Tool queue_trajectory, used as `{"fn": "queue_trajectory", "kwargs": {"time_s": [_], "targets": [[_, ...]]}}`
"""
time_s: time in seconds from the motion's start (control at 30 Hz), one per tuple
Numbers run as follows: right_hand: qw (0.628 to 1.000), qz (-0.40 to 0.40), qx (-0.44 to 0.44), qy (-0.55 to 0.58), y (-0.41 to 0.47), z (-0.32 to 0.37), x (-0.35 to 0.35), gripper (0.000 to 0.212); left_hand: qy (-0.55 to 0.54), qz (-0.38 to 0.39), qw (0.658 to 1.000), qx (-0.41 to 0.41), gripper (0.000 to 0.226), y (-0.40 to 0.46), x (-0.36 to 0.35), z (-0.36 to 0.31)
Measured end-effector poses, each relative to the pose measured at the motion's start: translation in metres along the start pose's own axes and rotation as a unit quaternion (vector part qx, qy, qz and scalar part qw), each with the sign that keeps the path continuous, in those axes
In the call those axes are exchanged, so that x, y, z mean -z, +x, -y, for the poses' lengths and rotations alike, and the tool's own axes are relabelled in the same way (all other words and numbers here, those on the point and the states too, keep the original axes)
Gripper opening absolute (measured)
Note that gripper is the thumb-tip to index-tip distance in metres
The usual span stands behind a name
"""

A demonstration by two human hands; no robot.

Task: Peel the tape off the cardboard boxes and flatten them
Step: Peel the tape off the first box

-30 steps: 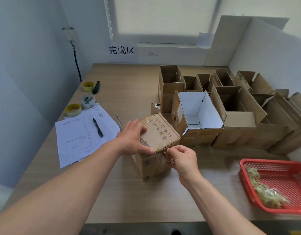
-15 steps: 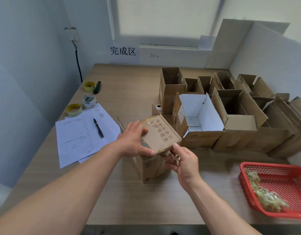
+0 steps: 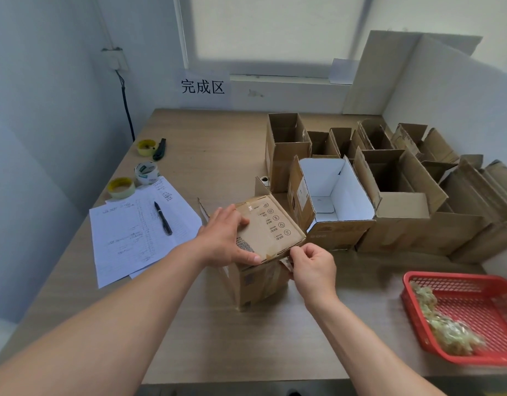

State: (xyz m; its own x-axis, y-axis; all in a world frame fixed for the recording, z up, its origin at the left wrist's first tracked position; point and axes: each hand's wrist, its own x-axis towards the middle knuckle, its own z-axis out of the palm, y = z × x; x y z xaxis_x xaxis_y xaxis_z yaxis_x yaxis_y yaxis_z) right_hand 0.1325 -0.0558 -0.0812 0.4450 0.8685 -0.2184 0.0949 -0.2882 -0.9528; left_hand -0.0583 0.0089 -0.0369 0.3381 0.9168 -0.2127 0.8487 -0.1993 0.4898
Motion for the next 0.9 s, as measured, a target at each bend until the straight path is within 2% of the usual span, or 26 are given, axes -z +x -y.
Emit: {"fn": "queue_trajectory", "kwargs": {"time_s": [0.07,0.2,0.37,0.5,0.6,0.8,0.9], "targets": [[0.999,-0.027,-0.035,-0.002,0.004,0.009,0.001,0.022,0.001,-0.001,1.0,0.002,0.099,-0.001,-0.001,0.0],[0.98,-0.013,-0.115,0.164,0.009,0.009,0.002,0.024,0.009,-0.004,1.0,0.003,0.099,-0.003,-0.001,0.0],[0.973,0.053,-0.064,0.217,0.005,-0.004,0.01,0.011,-0.003,-0.008,1.0,-0.003,0.102,-0.002,-0.001,0.007],[0.995,0.044,0.016,0.084,0.011,-0.004,0.011,0.029,0.0,-0.006,1.0,-0.003,0.102,0.002,-0.003,0.007],[0.997,0.032,0.07,0.008,0.014,-0.003,0.012,0.028,-0.001,-0.006,1.0,-0.005,0.102,0.004,-0.004,0.008],[0.996,0.033,0.088,-0.01,0.016,-0.009,0.009,0.028,0.004,-0.007,1.0,-0.006,0.102,0.004,-0.004,0.007],[0.997,0.026,0.07,0.025,0.018,-0.015,0.006,0.028,0.003,-0.01,1.0,-0.004,0.102,0.002,-0.002,0.006]]}}
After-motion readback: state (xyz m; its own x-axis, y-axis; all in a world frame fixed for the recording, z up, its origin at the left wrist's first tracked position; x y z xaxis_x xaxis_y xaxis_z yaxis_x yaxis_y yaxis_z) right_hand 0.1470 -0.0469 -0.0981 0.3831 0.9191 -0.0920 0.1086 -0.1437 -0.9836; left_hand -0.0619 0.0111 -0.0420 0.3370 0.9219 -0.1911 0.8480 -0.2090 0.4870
